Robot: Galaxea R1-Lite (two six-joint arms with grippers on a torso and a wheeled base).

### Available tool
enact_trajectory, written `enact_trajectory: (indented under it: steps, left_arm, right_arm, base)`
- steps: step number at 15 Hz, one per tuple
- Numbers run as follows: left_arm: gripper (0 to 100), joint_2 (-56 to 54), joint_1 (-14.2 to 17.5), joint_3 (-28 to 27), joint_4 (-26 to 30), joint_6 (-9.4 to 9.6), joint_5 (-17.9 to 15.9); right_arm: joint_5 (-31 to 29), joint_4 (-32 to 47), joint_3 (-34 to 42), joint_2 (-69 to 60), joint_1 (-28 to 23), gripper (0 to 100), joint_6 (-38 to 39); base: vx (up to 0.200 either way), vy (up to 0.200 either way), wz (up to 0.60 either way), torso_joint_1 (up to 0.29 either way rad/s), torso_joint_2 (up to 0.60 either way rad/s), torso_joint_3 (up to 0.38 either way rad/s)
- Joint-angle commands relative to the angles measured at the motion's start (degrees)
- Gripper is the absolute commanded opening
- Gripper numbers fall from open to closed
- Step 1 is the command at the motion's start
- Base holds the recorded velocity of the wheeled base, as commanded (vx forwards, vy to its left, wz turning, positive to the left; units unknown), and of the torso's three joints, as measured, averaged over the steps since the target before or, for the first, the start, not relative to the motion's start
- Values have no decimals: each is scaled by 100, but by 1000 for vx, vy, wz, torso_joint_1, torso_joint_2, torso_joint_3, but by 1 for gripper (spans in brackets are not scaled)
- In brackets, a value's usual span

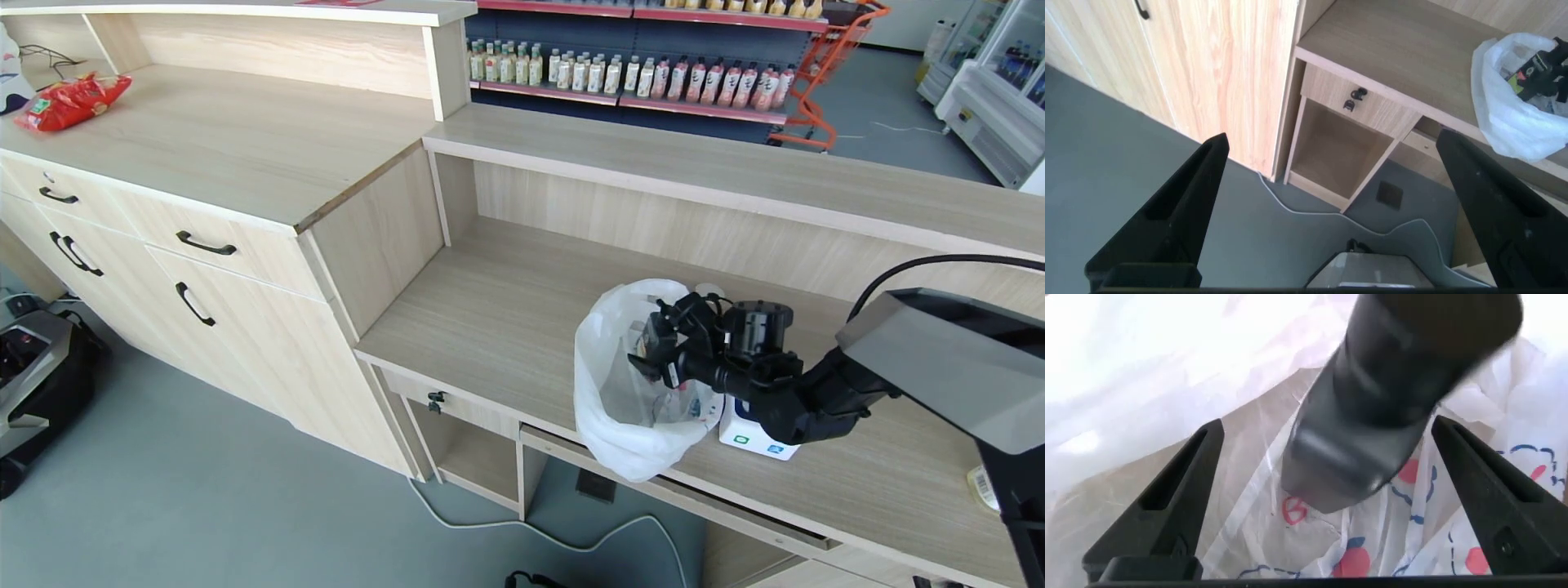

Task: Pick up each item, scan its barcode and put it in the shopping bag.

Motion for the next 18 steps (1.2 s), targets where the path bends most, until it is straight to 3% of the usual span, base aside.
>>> enact_trajectory:
  steps: [1, 8, 11, 12, 14, 16, 18]
  left_arm:
    - [100, -2, 0, -2, 2, -1, -1]
    - [100, -2, 0, -2, 2, -1, -1]
    - [100, -2, 0, -2, 2, -1, -1]
    - [100, -2, 0, 7, 2, -1, -1]
    - [100, -2, 0, 7, 2, -1, -1]
    - [100, -2, 0, -2, 2, -1, -1]
    - [100, -2, 0, -2, 2, -1, -1]
  right_arm:
    - [12, 361, 442, -1064, -104, 100, 155]
    - [-5, 748, 2490, -3851, -693, 100, 111]
    - [-5, 1125, 3334, -4958, -1572, 100, -416]
    - [-23, 1873, 3395, -5371, -2275, 100, -750]
    - [-190, 2664, 3413, -5687, -3093, 100, -812]
    - [-1069, 3103, 3457, -5661, -3594, 100, -777]
    - [-1165, 2971, 3421, -5151, -3936, 100, -469]
  base:
    - [0, 0, 0, 0, 0, 0]
    - [0, 0, 0, 0, 0, 0]
    - [0, 0, -400, 2, 0, 2]
    - [0, 0, -600, 2, 2, 2]
    - [0, 0, -600, -7, 5, 7]
    - [0, 0, -600, 10, 2, 2]
    - [0, 0, -300, 1, -1, 1]
